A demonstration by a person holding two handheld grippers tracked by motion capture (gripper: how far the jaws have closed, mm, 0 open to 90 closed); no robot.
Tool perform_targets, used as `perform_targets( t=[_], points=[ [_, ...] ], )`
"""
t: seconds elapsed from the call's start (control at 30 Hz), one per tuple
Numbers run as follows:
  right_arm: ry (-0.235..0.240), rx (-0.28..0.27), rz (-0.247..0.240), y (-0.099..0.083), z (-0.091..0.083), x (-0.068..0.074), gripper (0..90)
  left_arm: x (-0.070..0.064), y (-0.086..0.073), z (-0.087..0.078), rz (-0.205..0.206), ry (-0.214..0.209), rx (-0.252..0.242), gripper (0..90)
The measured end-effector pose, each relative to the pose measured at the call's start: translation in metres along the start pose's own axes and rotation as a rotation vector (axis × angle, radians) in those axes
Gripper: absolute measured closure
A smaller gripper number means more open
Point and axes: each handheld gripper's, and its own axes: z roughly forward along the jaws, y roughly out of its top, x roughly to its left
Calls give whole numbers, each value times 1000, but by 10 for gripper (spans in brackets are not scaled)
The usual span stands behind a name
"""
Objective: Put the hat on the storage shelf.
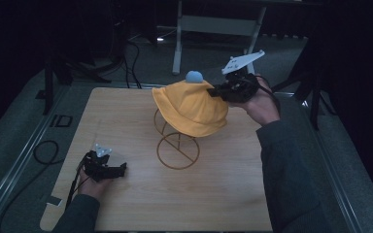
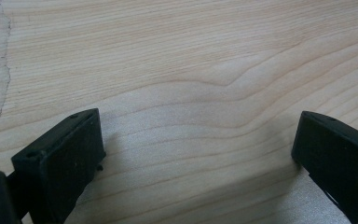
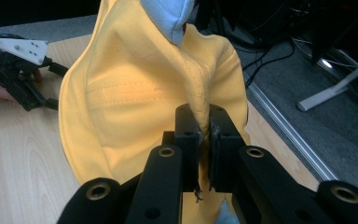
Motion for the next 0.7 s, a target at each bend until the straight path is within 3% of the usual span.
perform_targets(
  t=[0.33, 0.7],
  points=[
    [32, 18, -55, 19, 20, 18, 836, 0, 0, 0, 2, -1, 1, 22],
    [79, 52, -92, 27, 38, 31, 820, 0, 0, 0, 3, -2, 1, 22]
  ],
)
